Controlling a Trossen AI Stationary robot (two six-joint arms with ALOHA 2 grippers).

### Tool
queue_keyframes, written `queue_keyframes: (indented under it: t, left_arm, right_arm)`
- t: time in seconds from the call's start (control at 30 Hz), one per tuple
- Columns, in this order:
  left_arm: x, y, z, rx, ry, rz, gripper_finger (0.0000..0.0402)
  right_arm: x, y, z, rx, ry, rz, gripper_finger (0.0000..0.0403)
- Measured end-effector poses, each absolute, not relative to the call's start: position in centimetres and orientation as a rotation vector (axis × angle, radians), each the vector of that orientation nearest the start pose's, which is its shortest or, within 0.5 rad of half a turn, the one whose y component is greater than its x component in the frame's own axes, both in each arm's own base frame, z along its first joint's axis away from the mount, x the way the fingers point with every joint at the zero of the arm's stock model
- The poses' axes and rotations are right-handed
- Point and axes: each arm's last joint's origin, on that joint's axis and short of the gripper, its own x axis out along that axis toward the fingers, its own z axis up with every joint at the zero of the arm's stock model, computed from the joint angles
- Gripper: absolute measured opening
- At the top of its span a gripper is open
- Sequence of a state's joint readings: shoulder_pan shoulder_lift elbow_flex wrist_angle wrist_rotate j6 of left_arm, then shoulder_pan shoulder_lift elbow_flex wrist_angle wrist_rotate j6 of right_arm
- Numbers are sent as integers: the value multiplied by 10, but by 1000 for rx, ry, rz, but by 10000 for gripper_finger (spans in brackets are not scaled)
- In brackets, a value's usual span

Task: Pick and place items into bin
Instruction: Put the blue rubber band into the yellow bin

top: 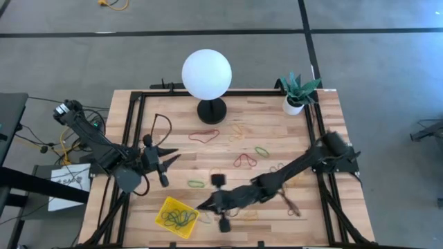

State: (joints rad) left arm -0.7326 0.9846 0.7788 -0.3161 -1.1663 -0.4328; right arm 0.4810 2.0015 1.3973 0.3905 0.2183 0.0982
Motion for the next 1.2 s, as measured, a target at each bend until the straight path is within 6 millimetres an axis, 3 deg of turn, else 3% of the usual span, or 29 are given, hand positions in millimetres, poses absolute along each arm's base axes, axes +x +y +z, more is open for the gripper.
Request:
queue_keyframes:
  t: [0.07,0.23,0.43,0.57,0.7,0.87,1.2]
  left_arm:
    - [160,-107,296,-5,183,502,87]
    - [151,-99,305,-15,147,535,87]
    - [148,-96,309,-33,140,523,86]
    - [148,-96,308,-34,144,513,86]
    - [148,-96,308,-35,145,513,86]
    - [148,-96,308,-34,145,513,86]
    - [147,-96,308,-34,148,513,86]
  right_arm:
    - [430,214,232,40,196,282,0]
    - [474,224,207,23,249,284,0]
    - [503,228,201,2,321,261,0]
    - [511,227,181,-19,417,247,0]
    - [512,229,182,-15,408,256,4]
    - [507,223,170,-66,557,235,35]
    - [503,222,184,-143,566,254,104]
